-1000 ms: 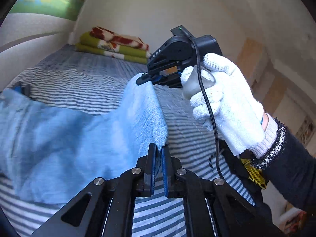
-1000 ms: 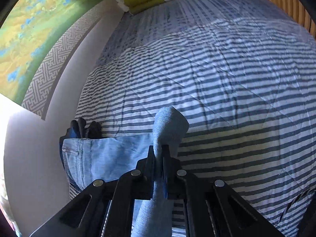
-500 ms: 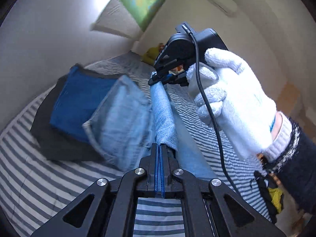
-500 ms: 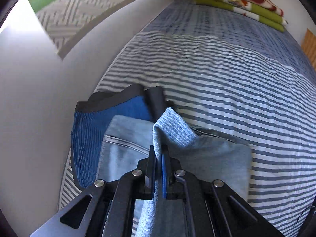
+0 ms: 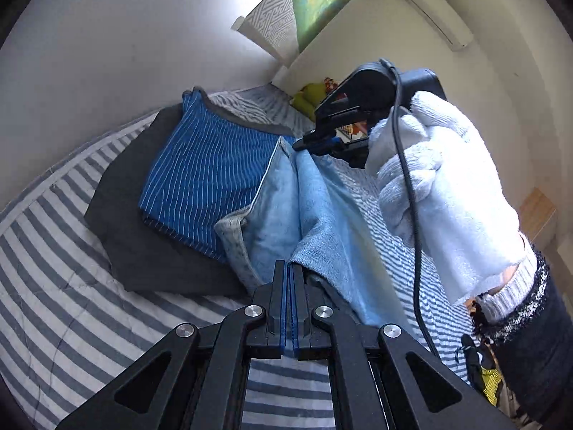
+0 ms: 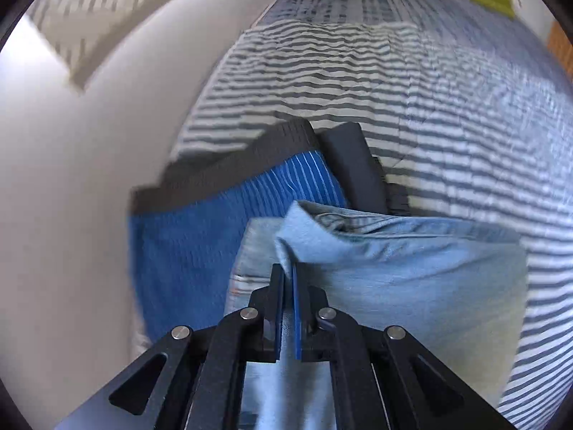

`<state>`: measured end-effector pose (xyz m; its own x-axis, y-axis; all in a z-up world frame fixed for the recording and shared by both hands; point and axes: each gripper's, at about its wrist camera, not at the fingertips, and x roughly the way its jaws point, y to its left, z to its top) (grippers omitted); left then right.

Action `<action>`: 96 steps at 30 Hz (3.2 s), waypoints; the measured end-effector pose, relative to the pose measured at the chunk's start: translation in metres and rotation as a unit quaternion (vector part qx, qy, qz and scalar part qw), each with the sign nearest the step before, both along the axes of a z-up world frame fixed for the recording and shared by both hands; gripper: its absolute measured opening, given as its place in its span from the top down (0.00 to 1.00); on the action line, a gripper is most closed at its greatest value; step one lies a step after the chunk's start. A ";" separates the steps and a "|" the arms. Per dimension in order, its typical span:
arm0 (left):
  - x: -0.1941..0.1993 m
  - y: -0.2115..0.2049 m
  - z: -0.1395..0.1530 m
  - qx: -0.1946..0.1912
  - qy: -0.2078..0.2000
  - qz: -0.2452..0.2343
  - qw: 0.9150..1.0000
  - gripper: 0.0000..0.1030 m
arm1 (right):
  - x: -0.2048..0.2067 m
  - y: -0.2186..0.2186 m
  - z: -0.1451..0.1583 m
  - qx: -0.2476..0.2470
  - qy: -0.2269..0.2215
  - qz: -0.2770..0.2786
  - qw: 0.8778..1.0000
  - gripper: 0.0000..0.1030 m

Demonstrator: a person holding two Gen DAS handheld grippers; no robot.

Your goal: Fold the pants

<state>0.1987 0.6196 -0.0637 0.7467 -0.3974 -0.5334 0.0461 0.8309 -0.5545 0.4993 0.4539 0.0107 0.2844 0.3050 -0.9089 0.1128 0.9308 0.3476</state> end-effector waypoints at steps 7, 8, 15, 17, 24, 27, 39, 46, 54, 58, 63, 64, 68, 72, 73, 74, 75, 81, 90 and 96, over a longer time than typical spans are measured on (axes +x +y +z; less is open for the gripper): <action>0.013 0.001 -0.021 0.032 0.040 0.014 0.999 0.99 | 0.021 0.011 -0.012 0.054 0.026 0.076 0.995 0.94; 0.012 0.000 -0.022 0.040 0.042 0.011 0.998 0.99 | 0.018 0.004 -0.008 0.071 0.020 0.081 0.994 0.93; -0.010 0.015 -0.004 0.045 0.026 0.042 0.998 0.83 | -0.051 -0.082 0.040 0.093 -0.063 0.126 0.986 0.65; -0.007 0.018 0.004 0.023 0.012 0.047 0.999 0.67 | -0.085 -0.117 0.035 0.052 -0.081 0.127 0.987 0.65; 0.041 -0.035 -0.009 0.063 0.059 -0.018 0.996 0.46 | -0.185 -0.193 -0.032 -0.006 -0.032 0.107 0.994 0.65; 0.053 -0.046 -0.020 0.058 0.088 -0.018 0.994 0.90 | -0.212 -0.201 -0.052 -0.027 -0.027 0.117 0.992 0.65; 0.057 -0.046 -0.025 0.138 0.106 0.020 0.985 0.79 | -0.193 -0.162 -0.075 -0.009 -0.041 0.155 0.987 0.65; 0.034 -0.064 0.039 0.202 0.040 0.051 0.977 0.76 | -0.202 -0.185 -0.051 0.019 -0.060 0.181 0.981 0.65; 0.129 -0.138 0.056 0.184 0.044 -0.051 0.981 0.75 | -0.236 -0.147 -0.082 0.027 -0.036 0.209 0.977 0.64; 0.198 -0.149 0.028 0.181 0.088 -0.054 0.978 0.75 | -0.257 -0.126 -0.092 -0.023 -0.069 0.226 0.971 0.53; 0.243 -0.143 -0.001 0.242 0.109 -0.002 0.964 0.87 | -0.263 -0.115 -0.093 -0.037 -0.074 0.246 0.966 0.49; 0.245 -0.137 -0.001 0.229 0.109 0.007 0.967 0.87 | -0.265 -0.122 -0.091 -0.036 -0.071 0.251 0.965 0.48; 0.238 -0.131 0.018 0.295 0.091 0.045 0.950 0.86 | -0.264 -0.120 -0.092 -0.038 -0.066 0.265 0.961 0.48; 0.201 -0.103 0.050 0.261 0.078 0.068 0.960 0.86 | -0.259 -0.152 -0.086 0.042 -0.042 0.239 0.969 0.48; 0.182 -0.102 0.058 0.249 0.067 0.059 0.964 0.82 | -0.259 -0.164 -0.084 0.069 -0.041 0.224 0.971 0.48; 0.167 -0.105 0.065 0.247 0.058 0.046 0.966 0.80 | -0.258 -0.173 -0.080 0.084 -0.046 0.209 0.973 0.48; 0.149 -0.107 0.070 0.251 0.050 0.035 0.966 0.76 | -0.258 -0.178 -0.077 0.088 -0.052 0.199 0.975 0.48; 0.032 -0.124 0.061 0.229 0.058 0.015 0.972 0.67 | -0.242 -0.164 -0.069 0.129 -0.091 0.171 0.973 0.56; -0.044 -0.115 -0.015 0.058 0.132 0.040 0.989 0.49 | -0.261 -0.146 -0.064 0.101 -0.004 0.245 0.964 0.58; -0.034 -0.121 -0.051 -0.025 0.148 0.091 0.984 0.31 | -0.244 -0.206 0.038 -0.023 -0.139 0.257 0.956 0.54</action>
<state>0.1649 0.4983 -0.1149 0.6222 -0.3028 -0.7219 -0.2704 0.7822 -0.5613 0.2552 0.2475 0.0489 0.3413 0.4308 -0.8354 -0.4538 0.8539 0.2549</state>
